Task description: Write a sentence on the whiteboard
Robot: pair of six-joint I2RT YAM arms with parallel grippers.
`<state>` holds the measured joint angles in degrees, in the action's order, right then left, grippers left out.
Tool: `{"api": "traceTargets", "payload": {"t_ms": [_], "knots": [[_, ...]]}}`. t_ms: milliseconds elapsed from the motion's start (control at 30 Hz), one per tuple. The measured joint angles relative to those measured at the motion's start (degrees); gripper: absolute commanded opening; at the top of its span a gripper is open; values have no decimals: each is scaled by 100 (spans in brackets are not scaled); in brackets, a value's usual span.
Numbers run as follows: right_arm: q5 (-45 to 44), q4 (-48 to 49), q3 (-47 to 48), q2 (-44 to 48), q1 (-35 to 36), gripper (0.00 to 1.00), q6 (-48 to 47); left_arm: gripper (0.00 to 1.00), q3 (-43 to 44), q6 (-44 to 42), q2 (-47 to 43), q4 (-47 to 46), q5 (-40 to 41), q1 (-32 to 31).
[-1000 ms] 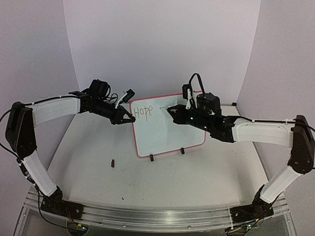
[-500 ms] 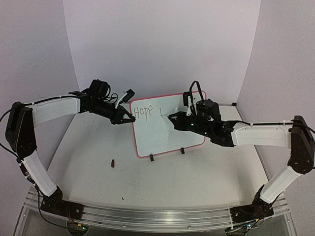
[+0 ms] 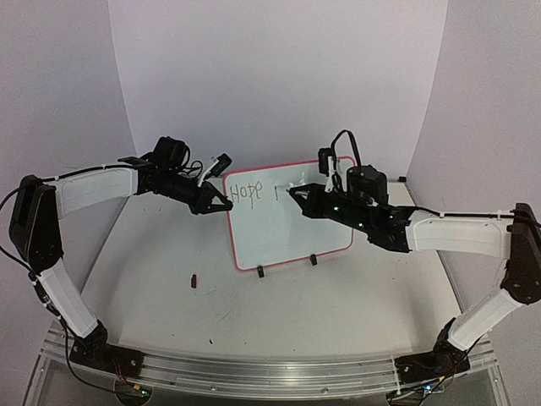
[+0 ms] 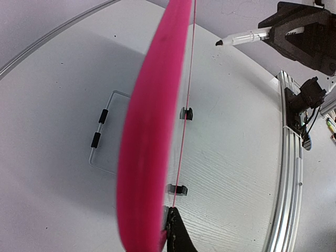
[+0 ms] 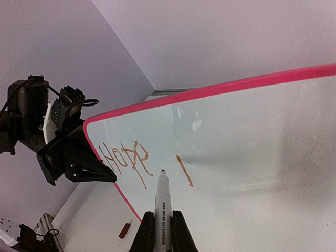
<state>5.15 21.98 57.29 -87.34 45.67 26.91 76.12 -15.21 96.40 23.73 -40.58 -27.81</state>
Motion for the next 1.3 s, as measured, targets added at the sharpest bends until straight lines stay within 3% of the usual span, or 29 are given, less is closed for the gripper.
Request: {"api": "traceTargets", "payload": {"t_ms": [1300], "knots": [[-403, 179, 252, -311, 2, 0, -3, 0, 0, 1, 0, 0, 3, -13]]}}
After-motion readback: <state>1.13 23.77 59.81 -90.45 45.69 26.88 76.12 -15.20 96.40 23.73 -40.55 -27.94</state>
